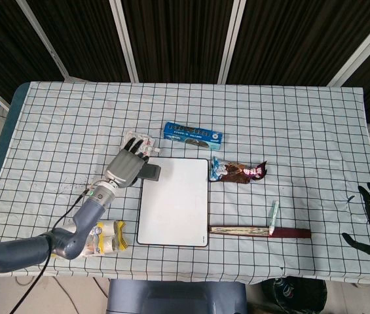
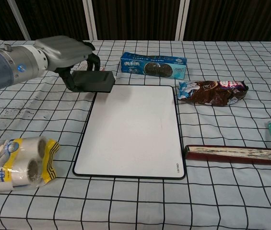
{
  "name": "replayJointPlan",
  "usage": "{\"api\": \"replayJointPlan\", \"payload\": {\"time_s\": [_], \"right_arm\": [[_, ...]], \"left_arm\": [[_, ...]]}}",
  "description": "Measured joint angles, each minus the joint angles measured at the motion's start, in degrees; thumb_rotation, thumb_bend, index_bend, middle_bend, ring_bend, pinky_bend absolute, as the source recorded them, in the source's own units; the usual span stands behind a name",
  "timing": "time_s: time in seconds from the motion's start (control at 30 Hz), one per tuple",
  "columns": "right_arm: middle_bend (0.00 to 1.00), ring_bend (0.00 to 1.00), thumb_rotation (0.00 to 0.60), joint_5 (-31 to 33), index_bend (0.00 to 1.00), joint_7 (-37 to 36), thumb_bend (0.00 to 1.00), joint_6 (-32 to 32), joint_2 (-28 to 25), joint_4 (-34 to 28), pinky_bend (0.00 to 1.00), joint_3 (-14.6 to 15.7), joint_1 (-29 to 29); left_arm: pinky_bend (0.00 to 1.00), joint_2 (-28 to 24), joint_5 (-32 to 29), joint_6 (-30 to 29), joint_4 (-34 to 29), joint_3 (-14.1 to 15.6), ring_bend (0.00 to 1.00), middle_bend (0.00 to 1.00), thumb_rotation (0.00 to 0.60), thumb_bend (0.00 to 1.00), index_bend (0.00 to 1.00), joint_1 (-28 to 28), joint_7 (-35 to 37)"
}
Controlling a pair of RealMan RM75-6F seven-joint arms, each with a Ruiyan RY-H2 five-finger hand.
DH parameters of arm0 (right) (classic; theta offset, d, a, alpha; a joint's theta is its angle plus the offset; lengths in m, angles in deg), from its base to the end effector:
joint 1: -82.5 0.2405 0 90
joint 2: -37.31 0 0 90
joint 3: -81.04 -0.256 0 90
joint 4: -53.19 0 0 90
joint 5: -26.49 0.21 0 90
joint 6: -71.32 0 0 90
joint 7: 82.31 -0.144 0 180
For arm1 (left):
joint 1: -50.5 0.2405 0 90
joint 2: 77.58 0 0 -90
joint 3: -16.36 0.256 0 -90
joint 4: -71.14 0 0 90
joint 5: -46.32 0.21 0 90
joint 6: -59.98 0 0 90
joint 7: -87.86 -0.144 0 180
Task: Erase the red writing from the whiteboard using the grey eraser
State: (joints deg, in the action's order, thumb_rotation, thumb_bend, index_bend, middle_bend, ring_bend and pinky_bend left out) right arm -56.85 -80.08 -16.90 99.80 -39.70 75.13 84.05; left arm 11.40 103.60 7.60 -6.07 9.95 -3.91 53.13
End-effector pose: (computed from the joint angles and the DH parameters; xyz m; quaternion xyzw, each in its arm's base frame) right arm -0.3197 -0.1731 0.1848 0.5580 -0.3649 0.3798 0.6413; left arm -0.1224 0.3880 -0.0171 -0.8119 -0.2176 -0.2828 0.4621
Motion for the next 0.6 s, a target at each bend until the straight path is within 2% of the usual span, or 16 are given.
{"api": "replayJointPlan", "payload": {"time_s": [0.17,0.3,0.4,0.6], "right_arm": [[0.02,0.14,0.6,-0.2,0.0,0.5,0.08,0.0,0.1,-0.2,0.19,0.1,0.1],[0.02,0.14,0.6,-0.3,0.0,0.9,0.08,0.1,0.2,-0.3,0.19,0.2,0.1],[0.02,0.14,0.6,-0.2,0.0,1.1,0.08,0.2,0.3,-0.4,0.19,0.2,0.1],[0.02,0.14,0.6,-0.1,0.0,1.3,0.08,0.3,0.3,-0.5,0.19,0.2,0.2]], "left_arm": [[0.06,-7.9,1.1,-2.6,-6.6,0.8,0.0,0.4,0.6,0.35,0.37,3.2,1.1],[0.06,-14.2,1.7,-4.1,-10.4,2.8,0.0,0.4,0.6,0.35,0.37,6.8,2.5],[0.06,-17.0,2.3,-4.5,-10.9,4.5,0.0,0.4,0.6,0.35,0.37,9.5,4.7],[0.06,-17.7,3.4,-2.8,-7.0,6.4,0.0,0.4,0.6,0.35,0.37,11.8,9.5]]}}
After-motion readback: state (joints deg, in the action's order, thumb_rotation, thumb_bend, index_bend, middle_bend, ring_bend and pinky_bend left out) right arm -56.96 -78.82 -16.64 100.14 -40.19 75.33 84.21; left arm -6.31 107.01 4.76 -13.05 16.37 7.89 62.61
